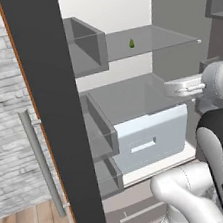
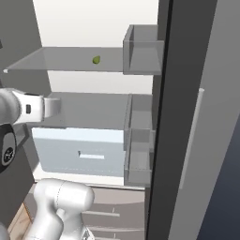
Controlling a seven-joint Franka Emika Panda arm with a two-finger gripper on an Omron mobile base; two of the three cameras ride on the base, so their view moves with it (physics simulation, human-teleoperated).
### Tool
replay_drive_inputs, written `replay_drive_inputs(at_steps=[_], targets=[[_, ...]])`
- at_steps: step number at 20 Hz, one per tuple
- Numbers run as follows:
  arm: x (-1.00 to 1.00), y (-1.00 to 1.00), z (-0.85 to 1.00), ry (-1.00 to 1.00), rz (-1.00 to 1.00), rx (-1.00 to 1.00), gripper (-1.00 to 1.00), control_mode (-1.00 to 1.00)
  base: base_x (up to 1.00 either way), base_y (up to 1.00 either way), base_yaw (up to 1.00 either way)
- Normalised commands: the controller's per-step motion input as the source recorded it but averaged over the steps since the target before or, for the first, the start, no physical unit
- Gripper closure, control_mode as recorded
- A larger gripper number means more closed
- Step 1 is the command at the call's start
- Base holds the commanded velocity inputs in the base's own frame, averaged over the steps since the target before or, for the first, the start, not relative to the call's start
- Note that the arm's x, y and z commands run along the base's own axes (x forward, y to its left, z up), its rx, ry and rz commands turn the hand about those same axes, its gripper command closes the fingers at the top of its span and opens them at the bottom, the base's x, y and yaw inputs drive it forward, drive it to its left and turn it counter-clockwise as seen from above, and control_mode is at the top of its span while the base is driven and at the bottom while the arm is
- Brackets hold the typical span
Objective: There is a bowl on the dining counter. Grab a lemon wedge from the fridge and place it in the bowl. Then get the liquor bottle and glass cup from the cabinet and place them next to the bowl.
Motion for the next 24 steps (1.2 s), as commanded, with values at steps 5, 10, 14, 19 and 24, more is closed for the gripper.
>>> replay_drive_inputs(at_steps=[5,10,14,19,24], targets=[[0.46,0.0,0.51,-0.07,-0.17,-0.05,-1.0,-1.0,0.0,0.0,0.0],[0.52,0.0,0.24,-0.04,-0.11,-0.04,-1.0,-1.0,0.0,0.0,0.0],[0.19,0.0,0.0,-0.01,0.0,0.0,-1.0,-1.0,0.0,0.0,0.0],[0.24,-0.07,-0.04,0.0,0.0,0.0,-1.0,-1.0,0.0,0.0,0.0],[0.19,-0.11,-0.01,0.0,0.0,0.0,-1.0,-1.0,0.0,0.0,0.0]])
